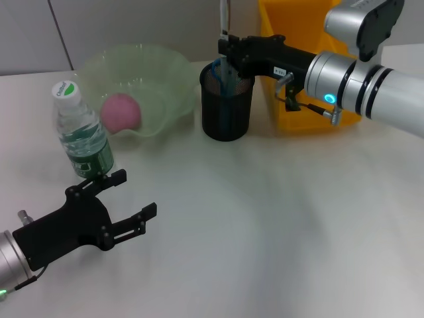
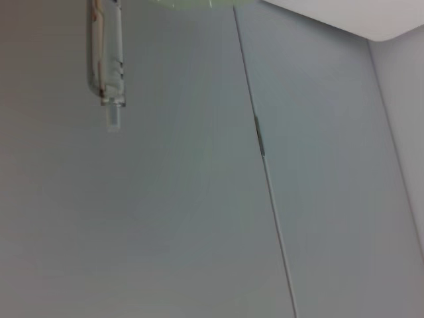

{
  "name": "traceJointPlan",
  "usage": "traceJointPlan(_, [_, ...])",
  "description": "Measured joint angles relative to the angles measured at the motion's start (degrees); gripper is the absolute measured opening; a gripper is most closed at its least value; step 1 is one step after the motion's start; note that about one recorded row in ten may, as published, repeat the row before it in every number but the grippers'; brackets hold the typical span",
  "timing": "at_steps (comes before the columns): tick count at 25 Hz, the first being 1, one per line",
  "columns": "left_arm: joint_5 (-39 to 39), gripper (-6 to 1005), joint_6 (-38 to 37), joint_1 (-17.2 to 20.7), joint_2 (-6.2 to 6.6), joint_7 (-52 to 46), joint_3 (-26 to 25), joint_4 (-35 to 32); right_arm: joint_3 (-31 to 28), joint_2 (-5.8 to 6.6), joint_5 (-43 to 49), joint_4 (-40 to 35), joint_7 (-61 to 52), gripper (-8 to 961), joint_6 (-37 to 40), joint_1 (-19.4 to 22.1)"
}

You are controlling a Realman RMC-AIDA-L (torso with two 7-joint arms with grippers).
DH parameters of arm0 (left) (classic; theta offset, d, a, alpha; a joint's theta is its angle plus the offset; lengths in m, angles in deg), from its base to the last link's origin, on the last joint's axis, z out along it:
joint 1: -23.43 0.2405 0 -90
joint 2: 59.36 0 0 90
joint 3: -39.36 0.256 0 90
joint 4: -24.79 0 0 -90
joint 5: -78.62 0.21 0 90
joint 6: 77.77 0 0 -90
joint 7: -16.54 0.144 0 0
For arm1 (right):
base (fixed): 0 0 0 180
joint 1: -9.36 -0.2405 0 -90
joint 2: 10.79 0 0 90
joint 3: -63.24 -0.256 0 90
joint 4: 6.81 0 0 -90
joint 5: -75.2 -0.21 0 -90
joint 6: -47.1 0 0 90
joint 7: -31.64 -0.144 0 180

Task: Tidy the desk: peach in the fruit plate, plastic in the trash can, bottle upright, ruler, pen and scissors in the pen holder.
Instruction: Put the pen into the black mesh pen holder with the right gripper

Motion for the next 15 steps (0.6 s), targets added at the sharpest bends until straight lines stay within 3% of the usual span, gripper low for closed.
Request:
traceJointPlan(4, [0.0,862,-0.3,0.2,0.10,-0.1,0.0,0.0,0.0,-0.05,0.0,0.4,0.5,122,-0.1,-0.1])
traceJointPlan(15, [0.3,862,-1.5,0.2,0.26,-0.1,-0.3,0.0,-0.4,-0.05,-0.1,0.6,0.5,315,0.4,0.6])
